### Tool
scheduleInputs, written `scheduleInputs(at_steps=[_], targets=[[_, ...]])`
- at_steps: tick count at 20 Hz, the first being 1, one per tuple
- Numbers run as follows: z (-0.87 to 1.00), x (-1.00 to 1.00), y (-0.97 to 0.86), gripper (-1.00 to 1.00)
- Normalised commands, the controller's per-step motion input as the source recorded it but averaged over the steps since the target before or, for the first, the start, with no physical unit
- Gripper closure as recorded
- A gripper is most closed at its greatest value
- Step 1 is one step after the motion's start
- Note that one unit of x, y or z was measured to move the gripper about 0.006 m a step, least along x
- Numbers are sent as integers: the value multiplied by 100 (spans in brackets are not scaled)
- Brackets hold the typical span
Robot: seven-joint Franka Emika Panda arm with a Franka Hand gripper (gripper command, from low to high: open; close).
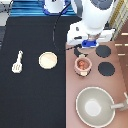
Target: Take the lid off the pot, put the pot on the plate, and use the tool to push the pot to the front of the table.
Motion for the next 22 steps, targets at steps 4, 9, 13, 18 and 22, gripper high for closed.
scheduleInputs(at_steps=[4,9,13,18,22], targets=[[-72,-100,-14,100],[-81,-100,-1,100],[-74,-76,13,100],[-42,18,29,100],[-16,40,28,100]])
